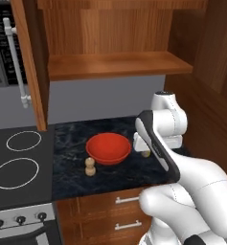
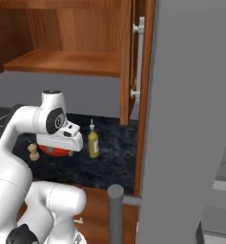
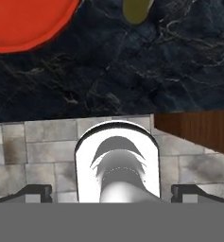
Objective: Retrieve the bottle and the shaker from the cabinet and place them next to the mixing bowl on the counter. Then add garlic from the fridge to the mixing bowl.
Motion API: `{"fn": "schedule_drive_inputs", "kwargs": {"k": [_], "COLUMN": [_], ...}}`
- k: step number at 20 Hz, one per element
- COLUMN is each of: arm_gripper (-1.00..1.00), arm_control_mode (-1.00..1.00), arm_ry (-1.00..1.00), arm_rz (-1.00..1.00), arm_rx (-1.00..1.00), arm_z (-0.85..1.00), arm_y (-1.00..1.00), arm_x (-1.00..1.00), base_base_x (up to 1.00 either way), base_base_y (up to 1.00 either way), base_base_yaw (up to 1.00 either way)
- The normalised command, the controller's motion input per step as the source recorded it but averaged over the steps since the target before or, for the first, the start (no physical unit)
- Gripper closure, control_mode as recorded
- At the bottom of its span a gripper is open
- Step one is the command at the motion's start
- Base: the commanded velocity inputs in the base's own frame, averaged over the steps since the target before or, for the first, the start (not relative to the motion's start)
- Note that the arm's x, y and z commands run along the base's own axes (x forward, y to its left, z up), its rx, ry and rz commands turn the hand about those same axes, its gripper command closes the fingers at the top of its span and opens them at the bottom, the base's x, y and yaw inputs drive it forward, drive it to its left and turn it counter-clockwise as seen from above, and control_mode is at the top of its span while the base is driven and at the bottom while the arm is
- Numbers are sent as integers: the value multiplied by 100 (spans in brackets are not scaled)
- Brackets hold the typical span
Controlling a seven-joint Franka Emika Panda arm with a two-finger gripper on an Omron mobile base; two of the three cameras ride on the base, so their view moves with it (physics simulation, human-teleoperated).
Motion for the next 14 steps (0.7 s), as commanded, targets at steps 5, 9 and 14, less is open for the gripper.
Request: {"fn": "schedule_drive_inputs", "kwargs": {"k": [5,9,14], "arm_gripper": [-100,-100,-100], "arm_control_mode": [100,100,100], "arm_ry": [0,0,0], "arm_rz": [0,0,0], "arm_rx": [0,0,0], "arm_z": [0,0,0], "arm_y": [0,0,0], "arm_x": [0,0,0], "base_base_x": [-52,-61,-57], "base_base_y": [37,34,41], "base_base_yaw": [0,0,1]}}
